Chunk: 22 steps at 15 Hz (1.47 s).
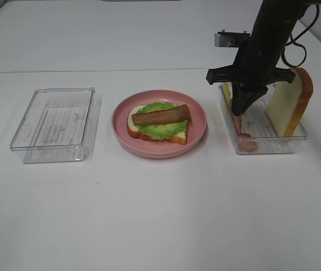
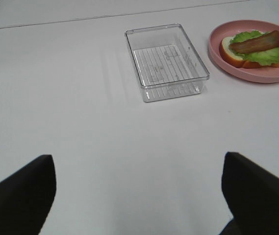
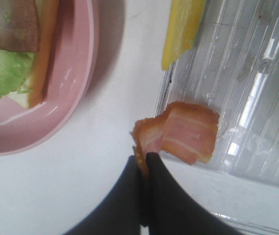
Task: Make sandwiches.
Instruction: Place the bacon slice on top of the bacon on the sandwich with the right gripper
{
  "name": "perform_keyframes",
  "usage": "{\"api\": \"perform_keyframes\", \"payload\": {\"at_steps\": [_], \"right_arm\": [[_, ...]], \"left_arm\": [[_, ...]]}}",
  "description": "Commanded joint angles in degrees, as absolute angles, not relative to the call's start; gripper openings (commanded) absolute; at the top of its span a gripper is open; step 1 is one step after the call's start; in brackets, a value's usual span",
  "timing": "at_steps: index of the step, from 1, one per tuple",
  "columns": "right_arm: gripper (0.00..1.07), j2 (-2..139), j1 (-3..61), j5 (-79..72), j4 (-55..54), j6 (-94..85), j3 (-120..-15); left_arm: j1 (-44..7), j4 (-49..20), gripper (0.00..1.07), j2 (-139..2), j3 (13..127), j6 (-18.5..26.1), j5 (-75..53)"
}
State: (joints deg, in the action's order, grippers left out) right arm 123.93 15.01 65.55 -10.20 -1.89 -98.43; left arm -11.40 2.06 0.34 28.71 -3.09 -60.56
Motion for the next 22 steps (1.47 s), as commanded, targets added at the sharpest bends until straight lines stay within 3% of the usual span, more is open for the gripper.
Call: {"api": "perform_keyframes", "payload": {"at_steps": [1,8,13,16,18,22], "right_arm": [[0.00,121.0,15.1,69.0,-10.3,-1.7,-100.8],[0.00,111.1,15.1,68.6,-26.2,-7.6,-104.0],[0.00,115.0,15.1,63.3,-51.7,-20.1,-104.0],[0.00,118.7,17.3,59.4,-57.5,-24.1,-104.0],[0.00,122.8,22.0,52.3,-57.8,-24.5,-104.0],[0.00,127.6,25.0,45.1,-58.2,-24.1,-104.0]], "left_arm": [[-11.3,1.9,0.87,1.5,28.5,-3.3,-59.9],[-11.3,1.9,0.87,1.5,28.5,-3.3,-59.9],[-11.3,1.9,0.87,1.5,28.5,-3.3,-59.9],[-11.3,1.9,0.87,1.5,28.5,-3.3,-59.9],[-11.3,1.9,0.87,1.5,28.5,-3.3,-59.9],[-11.3,1.9,0.87,1.5,28.5,-3.3,-59.9]]}}
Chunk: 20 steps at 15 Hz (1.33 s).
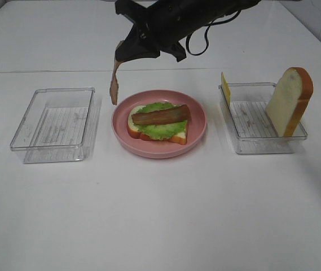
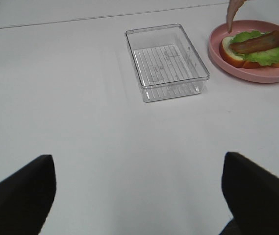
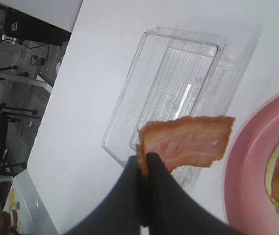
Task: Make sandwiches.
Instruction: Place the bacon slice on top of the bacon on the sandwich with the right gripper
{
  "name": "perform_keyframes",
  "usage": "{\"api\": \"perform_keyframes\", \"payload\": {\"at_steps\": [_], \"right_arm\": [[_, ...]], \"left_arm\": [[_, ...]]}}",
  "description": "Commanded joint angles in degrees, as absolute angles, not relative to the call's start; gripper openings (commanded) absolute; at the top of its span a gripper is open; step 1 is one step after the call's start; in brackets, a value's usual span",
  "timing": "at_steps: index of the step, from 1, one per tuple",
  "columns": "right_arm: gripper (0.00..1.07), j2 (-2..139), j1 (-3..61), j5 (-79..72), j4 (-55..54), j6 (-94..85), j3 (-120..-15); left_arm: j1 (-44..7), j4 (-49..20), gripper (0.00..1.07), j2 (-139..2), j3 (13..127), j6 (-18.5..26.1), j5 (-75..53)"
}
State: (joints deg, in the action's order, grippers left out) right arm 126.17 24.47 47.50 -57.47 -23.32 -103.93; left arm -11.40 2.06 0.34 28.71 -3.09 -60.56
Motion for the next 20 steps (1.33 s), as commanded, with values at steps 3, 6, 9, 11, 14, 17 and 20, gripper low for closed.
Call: {"api": "perform_keyframes", "payload": {"at_steps": [3,6,9,11,14,17,20], "right_arm": [[0.00,130.0,25.0,45.1,-55.1,-23.4,-104.0],[0.00,129.9,24.8,44.9,-44.9,-14.0,-104.0],[0.00,129.7,24.8,45.4,-34.1,-6.8,-104.0],[0.00,129.0,24.8,45.7,-28.1,-3.3,-104.0],[0.00,127.1,24.8,45.9,-20.7,0.4,-104.0],[0.00,127.1,24.9,48.1,-20.5,0.7,-104.0],[0.34,127.1,24.9,48.6,-20.4,0.7,-104.0]], "left_arm": [[-11.3,1.9,0.87,1.5,28.5,-3.3,-59.9],[-11.3,1.9,0.87,1.5,28.5,-3.3,-59.9],[-11.3,1.9,0.87,1.5,28.5,-3.3,-59.9],[-11.3,1.9,0.87,1.5,28.5,-3.3,-59.9],[-11.3,1.9,0.87,1.5,28.5,-3.3,-59.9],[-11.3,1.9,0.87,1.5,28.5,-3.3,-59.9],[-11.3,1.9,0.87,1.5,28.5,-3.3,-59.9]]}}
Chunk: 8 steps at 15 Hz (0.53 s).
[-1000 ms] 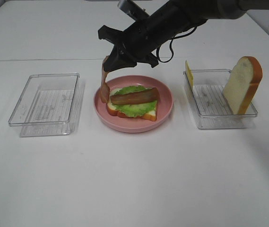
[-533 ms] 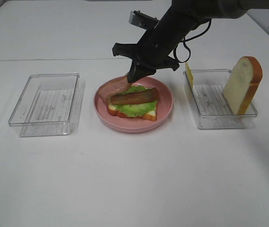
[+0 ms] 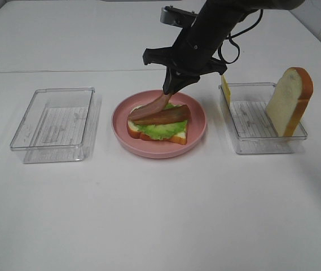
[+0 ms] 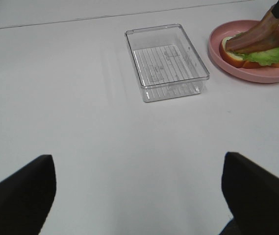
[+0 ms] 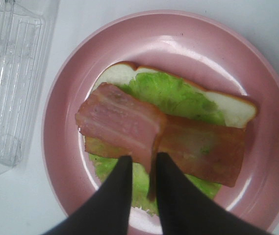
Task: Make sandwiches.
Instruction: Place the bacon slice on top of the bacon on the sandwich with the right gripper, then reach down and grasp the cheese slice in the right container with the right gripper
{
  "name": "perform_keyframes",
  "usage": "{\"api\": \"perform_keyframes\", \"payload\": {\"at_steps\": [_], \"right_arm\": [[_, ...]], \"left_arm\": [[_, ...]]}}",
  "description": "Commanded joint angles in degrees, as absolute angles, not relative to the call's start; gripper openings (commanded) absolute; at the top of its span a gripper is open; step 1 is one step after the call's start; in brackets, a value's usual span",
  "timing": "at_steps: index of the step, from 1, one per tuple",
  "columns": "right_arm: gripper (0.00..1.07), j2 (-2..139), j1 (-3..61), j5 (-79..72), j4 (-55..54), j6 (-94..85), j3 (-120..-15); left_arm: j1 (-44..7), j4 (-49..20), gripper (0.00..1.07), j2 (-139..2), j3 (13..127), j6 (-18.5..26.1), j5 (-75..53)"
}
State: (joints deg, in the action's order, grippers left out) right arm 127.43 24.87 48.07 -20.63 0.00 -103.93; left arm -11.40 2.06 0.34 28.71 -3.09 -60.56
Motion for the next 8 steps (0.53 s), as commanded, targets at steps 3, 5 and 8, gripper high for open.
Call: {"api": "perform_keyframes", "payload": {"at_steps": [3,5,8], "right_arm": [[0.63,127.0,24.9,52.8,-18.4,0.7,-105.4],[0.63,127.0,24.9,55.1,-17.0,0.7,-106.6],[0.63,127.0,24.9,64.7,-10.0,1.9,-114.0]], "left_arm": [[-11.3,1.9,0.87,1.5,28.5,-3.3,-59.9],[-11.3,1.9,0.87,1.5,28.5,-3.3,-59.9],[-11.3,1.9,0.87,1.5,28.5,-3.3,-59.9]]}}
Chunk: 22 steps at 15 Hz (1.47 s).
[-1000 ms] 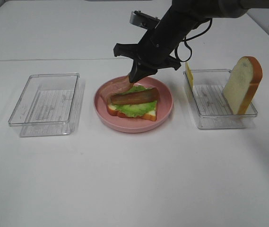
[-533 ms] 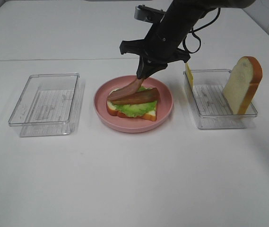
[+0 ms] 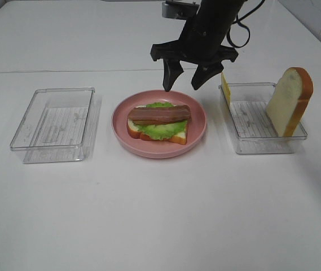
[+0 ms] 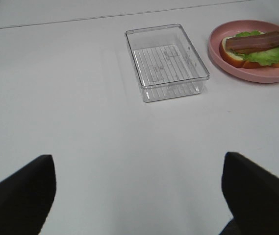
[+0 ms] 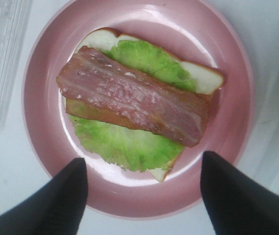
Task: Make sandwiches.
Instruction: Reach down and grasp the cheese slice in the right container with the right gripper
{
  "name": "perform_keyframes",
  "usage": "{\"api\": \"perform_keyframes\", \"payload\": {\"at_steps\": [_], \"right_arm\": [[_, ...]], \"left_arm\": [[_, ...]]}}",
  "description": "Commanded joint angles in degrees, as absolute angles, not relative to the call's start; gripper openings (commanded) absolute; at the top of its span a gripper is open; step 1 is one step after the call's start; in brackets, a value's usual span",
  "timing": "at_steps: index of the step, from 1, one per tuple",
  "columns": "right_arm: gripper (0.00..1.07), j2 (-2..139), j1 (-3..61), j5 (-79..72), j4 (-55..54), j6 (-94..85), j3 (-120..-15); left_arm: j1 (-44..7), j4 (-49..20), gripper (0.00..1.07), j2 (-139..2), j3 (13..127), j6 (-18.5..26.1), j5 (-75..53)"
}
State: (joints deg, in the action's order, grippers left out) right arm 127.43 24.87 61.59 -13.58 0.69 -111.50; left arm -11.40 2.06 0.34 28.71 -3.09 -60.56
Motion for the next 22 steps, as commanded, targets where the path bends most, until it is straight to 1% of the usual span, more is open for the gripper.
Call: {"api": "perform_keyframes", "payload": {"at_steps": [1,4,5,8,10,12,16,17,18,20,21,22], "right_arm": [[0.63,127.0,24.9,66.4,-6.9,2.8,-115.7],[0.63,127.0,23.3,69.3,1.2,7.6,-117.8],[0.63,127.1,22.6,69.3,1.2,7.7,-117.8],[0.63,127.2,17.5,66.0,-0.7,7.6,-117.8],[0.63,127.8,16.1,64.1,-3.4,6.1,-117.8],[0.63,130.0,15.5,63.6,-6.4,4.5,-117.8],[0.61,134.5,15.5,61.4,-4.4,4.8,-117.9],[0.57,135.2,15.5,61.0,-3.3,5.6,-117.9],[0.51,135.6,15.5,60.8,-1.9,6.5,-117.9],[0.18,135.7,15.5,60.8,-0.9,6.4,-117.9],[0.06,135.7,15.5,61.0,-0.9,6.1,-117.9],[0.00,135.7,15.5,61.2,-1.0,5.6,-117.9]], "left_arm": [[-11.3,1.9,0.87,1.5,28.5,-3.3,-59.9],[-11.3,1.9,0.87,1.5,28.5,-3.3,-59.9],[-11.3,2.0,0.87,1.5,28.5,-3.3,-59.9],[-11.3,2.0,0.87,1.5,28.5,-3.3,-59.9],[-11.3,2.0,0.87,1.5,28.5,-3.3,-59.9],[-11.3,2.0,0.87,1.5,28.5,-3.3,-59.9],[-11.3,2.0,0.87,1.5,28.5,-3.3,-59.9],[-11.3,2.0,0.87,1.5,28.5,-3.3,-59.9],[-11.3,2.0,0.87,1.5,28.5,-3.3,-59.9],[-11.3,2.0,0.87,1.5,28.5,-3.3,-59.9],[-11.3,2.0,0.87,1.5,28.5,-3.3,-59.9],[-11.3,2.0,0.87,1.5,28.5,-3.3,-59.9]]}}
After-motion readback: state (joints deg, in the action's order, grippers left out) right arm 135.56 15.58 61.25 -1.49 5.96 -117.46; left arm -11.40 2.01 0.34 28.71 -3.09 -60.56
